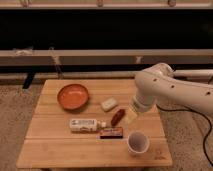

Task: Pick up the ceramic cup

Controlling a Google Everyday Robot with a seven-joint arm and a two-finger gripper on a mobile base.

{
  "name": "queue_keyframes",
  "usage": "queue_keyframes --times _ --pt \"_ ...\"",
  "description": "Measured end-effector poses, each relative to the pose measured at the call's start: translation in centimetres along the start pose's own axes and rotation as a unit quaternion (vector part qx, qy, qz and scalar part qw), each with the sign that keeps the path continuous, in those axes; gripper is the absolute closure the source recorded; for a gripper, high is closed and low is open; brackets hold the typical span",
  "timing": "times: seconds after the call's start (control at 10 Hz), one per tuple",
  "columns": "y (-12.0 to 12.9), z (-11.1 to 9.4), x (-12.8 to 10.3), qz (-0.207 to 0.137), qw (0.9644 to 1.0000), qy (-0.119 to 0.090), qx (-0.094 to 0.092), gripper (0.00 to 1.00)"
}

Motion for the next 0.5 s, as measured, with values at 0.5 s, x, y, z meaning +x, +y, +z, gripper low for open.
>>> queue_keyframes --times 0.5 --pt "0.9 3.0 4.5 0.041 0.9982 0.037 -0.023 0.20"
